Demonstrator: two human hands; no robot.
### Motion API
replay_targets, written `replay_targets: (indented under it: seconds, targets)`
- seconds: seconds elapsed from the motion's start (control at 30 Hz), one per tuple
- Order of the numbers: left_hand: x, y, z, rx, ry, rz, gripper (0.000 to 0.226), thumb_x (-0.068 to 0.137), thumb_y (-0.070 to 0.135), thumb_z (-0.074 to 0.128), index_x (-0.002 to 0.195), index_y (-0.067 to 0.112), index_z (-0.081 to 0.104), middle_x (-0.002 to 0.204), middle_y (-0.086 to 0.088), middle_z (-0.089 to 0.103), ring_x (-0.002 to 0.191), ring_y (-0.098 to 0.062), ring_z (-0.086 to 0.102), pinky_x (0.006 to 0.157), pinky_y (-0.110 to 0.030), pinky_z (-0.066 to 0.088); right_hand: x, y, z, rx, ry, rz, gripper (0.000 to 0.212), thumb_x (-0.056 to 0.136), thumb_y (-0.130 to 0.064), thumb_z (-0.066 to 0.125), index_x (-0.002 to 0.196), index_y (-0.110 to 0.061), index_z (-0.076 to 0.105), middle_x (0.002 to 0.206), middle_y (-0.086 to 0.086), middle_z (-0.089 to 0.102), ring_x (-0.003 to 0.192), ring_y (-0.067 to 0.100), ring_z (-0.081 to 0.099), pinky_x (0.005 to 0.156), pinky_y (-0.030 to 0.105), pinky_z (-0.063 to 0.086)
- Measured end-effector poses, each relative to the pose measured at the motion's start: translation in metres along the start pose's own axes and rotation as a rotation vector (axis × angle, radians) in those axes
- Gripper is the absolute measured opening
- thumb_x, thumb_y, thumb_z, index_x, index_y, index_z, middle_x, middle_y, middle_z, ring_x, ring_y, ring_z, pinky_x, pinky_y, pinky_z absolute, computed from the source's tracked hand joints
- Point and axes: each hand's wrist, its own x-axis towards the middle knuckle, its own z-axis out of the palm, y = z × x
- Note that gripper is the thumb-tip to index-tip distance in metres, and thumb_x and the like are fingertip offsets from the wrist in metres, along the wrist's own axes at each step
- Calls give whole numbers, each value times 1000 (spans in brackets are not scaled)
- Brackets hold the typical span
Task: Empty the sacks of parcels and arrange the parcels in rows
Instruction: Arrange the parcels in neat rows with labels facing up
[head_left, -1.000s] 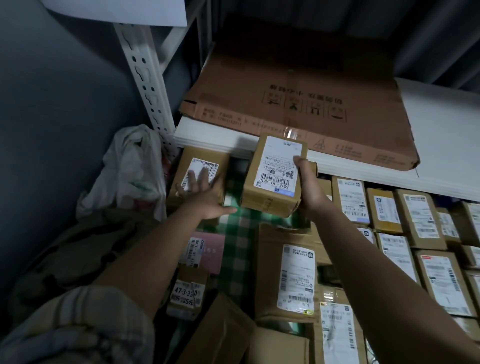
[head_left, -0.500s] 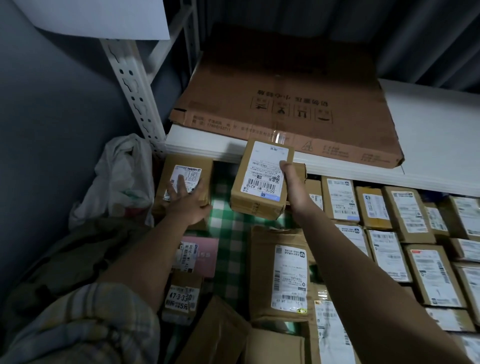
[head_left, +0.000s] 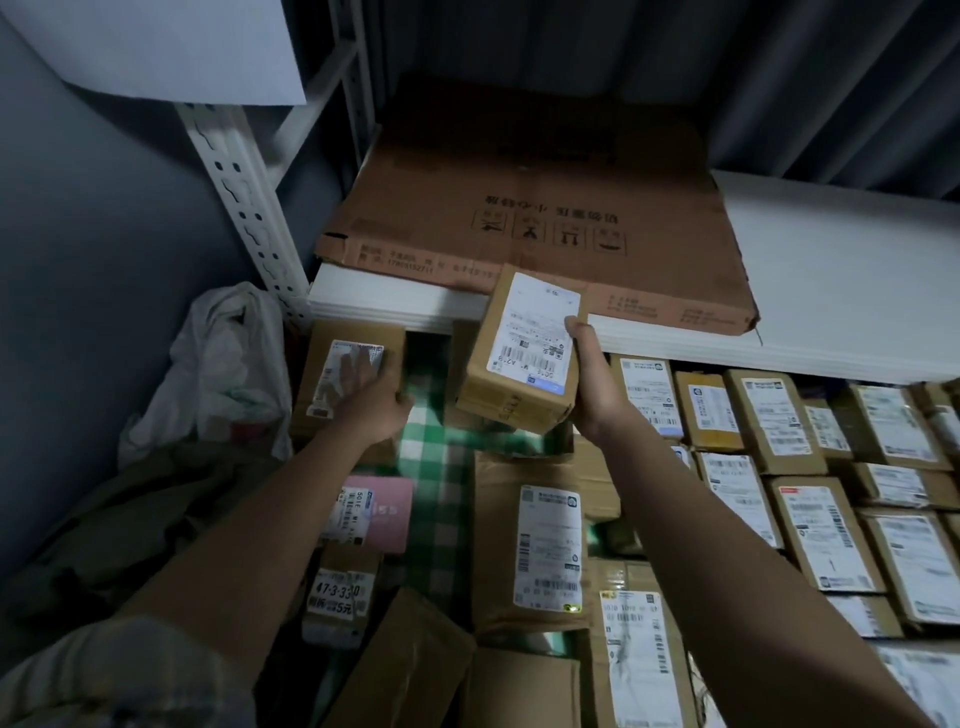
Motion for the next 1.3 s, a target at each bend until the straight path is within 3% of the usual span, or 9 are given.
replay_targets:
  seconds: [0.17,0.23,0.37,0.5,0.67,0.8,0.9,1.1,1.3]
  targets:
    - [-2,37,-7,-90,31,99,79,97,42,49,154,25,-3,161,-9,-11,147,-33,-12,119,-51,6,-7,-8,-43,91,97,-42,75,65,-77,53,123,-30,63,116,2,71,114,29,63,108,53,39]
    - [-3,50,-6,-92,16,127,86,94,48,52,153,27,-6,160,-9,-13,146,-34,-15,119,-52,5,-10,-8,-55,132,127,-60,65,77,-72,50,124,-28,63,115,3,71,111,28,64,106,50,42]
    - [-1,79,0,-3,-4,204,94,91,46,58,154,24,-9,160,-4,-19,146,-28,-18,117,-49,0,-14,-8,-72,189,87,-51,45,98,-52,40,123,-20,61,107,5,74,94,21,71,84,36,53]
    - [17,93,10,172,-11,301,107,85,36,69,152,25,-14,158,-5,-26,144,-26,-26,118,-50,-9,-10,5,-79,94,91,-11,47,91,-60,47,118,-26,65,112,4,73,109,28,66,107,51,41]
    - [38,91,8,436,-50,338,123,75,40,77,152,20,-16,159,-7,-20,145,-28,-21,113,-53,-14,-8,12,-85,52,48,18,56,82,-69,51,118,-29,67,114,1,72,112,28,64,109,53,37]
    - [34,86,7,495,74,336,111,73,32,77,152,13,1,151,-12,14,141,-33,10,118,-50,4,-7,15,-93,84,52,11,55,87,-67,49,123,-28,64,116,2,71,112,27,65,107,49,41]
    - [26,73,9,431,118,352,95,65,32,81,138,14,22,134,-10,26,126,-28,26,106,-38,28,-11,18,-95,130,47,7,53,92,-61,46,128,-25,60,119,5,70,111,27,66,98,43,47]
    - [8,39,14,309,179,347,106,59,44,86,139,14,22,132,-11,31,123,-29,33,98,-40,33,-15,32,-95,214,45,-12,57,91,-63,46,134,-27,55,126,6,66,118,29,61,111,53,36]
    - [-5,28,6,362,335,399,105,55,29,87,141,10,30,130,-15,37,116,-32,38,91,-41,37,-20,40,-90,309,36,-12,51,96,-57,39,133,-26,55,127,7,65,120,28,60,112,51,35]
